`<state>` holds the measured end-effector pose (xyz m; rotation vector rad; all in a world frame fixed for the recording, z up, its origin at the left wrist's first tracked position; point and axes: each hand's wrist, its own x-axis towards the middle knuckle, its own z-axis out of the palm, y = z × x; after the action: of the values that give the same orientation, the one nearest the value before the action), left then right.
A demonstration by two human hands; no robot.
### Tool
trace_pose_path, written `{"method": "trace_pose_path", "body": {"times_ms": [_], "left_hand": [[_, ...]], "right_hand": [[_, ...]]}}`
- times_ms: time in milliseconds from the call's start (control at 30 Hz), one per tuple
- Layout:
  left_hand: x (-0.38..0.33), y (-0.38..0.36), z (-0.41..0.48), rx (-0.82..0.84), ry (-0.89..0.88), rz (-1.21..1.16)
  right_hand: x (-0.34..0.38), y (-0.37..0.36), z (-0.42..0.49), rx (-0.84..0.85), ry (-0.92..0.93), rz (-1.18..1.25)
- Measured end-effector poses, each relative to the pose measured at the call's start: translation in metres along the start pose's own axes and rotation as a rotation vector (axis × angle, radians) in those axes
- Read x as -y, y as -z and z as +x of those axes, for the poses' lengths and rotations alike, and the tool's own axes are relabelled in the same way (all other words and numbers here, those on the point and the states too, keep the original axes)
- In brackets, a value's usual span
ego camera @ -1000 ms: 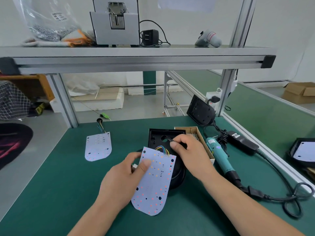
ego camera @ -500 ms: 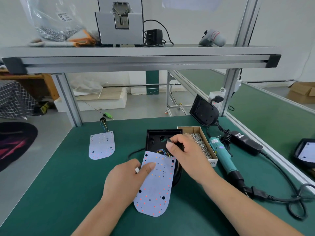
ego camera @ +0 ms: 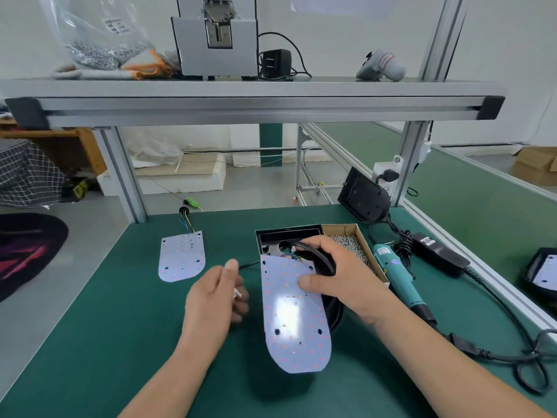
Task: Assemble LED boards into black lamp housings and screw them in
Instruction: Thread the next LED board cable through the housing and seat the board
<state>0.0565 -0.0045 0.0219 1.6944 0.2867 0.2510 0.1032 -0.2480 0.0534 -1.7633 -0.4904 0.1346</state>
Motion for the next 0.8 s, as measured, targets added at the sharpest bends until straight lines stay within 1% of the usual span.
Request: {"method": "trace_pose_path", "body": {"times_ms": [100,167,233,300,367,433,500,567,667,733,800], "left_hand": [[-0.005,0.003,0.001,-0.050,-0.091,0.033],[-0.009,0.000,-0.003,-0.005,-0.169,0.031],[-0.011,-0.006,-0.007,0.101,-0.208,-0.016],[-0.011,-0.010,-0.010,0.249,-0.171,-0.091],[-0.008,-0.010,-0.013,0.353,-0.157,-0.090],[-0.005,-0.011,-0.017,0.410,-0.139,-0.072],[-0.003,-0.014,-0.014,0.365,-0.110,-0.012],[-0.001,-0.012,-0.008,0.263,-0.074,0.071],[-0.002,-0.003,0.000,0.159,-0.027,0.137],[-0.003,-0.002,0.000,0.152,-0.010,0.118],[-0.004,-0.004,-0.003,0.226,-0.003,-0.023]], "right_hand": [[0.004,0.005,-0.003,0.060,0.008,0.027],[0.004,0.003,-0.005,0.134,0.001,0.014],[0.003,-0.002,-0.006,0.212,0.003,0.010],[0.004,-0.004,-0.008,0.240,0.005,0.042],[0.006,-0.004,-0.008,0.219,0.007,0.068],[0.007,-0.001,-0.009,0.179,0.016,0.090],[0.008,0.002,-0.009,0.130,0.032,0.101],[0.009,0.003,-0.010,0.095,0.047,0.103],[0.010,-0.002,-0.010,0.076,0.059,0.064],[0.010,-0.005,-0.008,0.043,0.065,0.040],[0.007,-0.008,-0.007,-0.009,0.082,0.080]]}}
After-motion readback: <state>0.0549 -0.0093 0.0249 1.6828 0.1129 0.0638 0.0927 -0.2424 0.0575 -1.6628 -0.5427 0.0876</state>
